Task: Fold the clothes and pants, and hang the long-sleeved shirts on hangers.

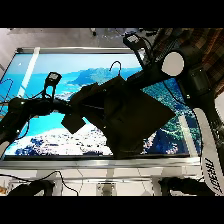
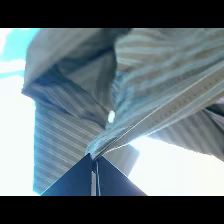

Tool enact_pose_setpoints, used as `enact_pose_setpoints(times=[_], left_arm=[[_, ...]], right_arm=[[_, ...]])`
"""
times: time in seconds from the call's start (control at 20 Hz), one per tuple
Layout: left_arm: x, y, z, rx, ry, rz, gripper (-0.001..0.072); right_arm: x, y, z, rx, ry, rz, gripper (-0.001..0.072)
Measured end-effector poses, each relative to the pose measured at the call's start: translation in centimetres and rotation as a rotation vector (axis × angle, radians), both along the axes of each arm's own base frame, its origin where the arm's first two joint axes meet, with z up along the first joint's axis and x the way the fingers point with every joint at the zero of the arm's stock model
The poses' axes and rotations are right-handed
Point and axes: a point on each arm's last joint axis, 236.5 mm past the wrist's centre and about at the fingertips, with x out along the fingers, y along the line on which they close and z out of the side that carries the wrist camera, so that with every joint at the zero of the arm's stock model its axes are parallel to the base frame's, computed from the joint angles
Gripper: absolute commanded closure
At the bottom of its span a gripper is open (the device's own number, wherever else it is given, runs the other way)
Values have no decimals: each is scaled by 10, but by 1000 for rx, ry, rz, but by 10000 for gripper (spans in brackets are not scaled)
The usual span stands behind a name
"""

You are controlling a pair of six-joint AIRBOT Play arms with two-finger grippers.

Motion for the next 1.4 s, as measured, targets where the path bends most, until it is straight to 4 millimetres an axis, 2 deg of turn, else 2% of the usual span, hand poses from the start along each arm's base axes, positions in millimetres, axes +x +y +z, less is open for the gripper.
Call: enact_pose_setpoints(times=[0.1, 0.2, 0.35, 0.45, 0.55, 0.7, 0.85, 0.9, 0.95, 1.0, 1.05, 1.2, 1.4], left_arm=[[-20, -22, -1, -52, 63, -44, 682], [-42, -62, 5, -151, 106, -140, 682], [-68, -128, 20, -297, 117, -291, 682], [-75, -168, 32, -394, 85, -345, 682], [-76, -200, 50, -493, 31, -361, 682], [-69, -222, 83, -600, -79, -342, 680], [-65, -220, 119, -662, -181, -323, 669], [-65, -216, 133, -679, -217, -318, 669], [-65, -209, 150, -694, -263, -316, 635], [-66, -201, 167, -705, -313, -314, 503], [-71, -191, 184, -710, -360, -318, 412], [-82, -157, 236, -711, -529, -308, 411], [-107, -113, 287, -682, -719, -294, 416]], right_arm=[[9, -7, -2, -23, -18, -35, 677], [22, -17, -3, -52, -53, -75, 677], [33, -2, 1, 9, -91, -73, 677], [36, 14, 7, 72, -109, -53, 677], [40, 25, 14, 123, -134, -40, 678], [45, 32, 30, 165, -190, -34, 678], [51, 21, 56, 185, -280, -67, 678], [54, 12, 69, 194, -317, -95, 678], [57, 0, 82, 204, -356, -127, 678], [59, -12, 96, 220, -393, -164, 678], [62, -28, 112, 235, -441, -207, 678], [56, -79, 153, 253, -545, -321, 678], [28, -147, 213, 271, -701, -474, 678]])
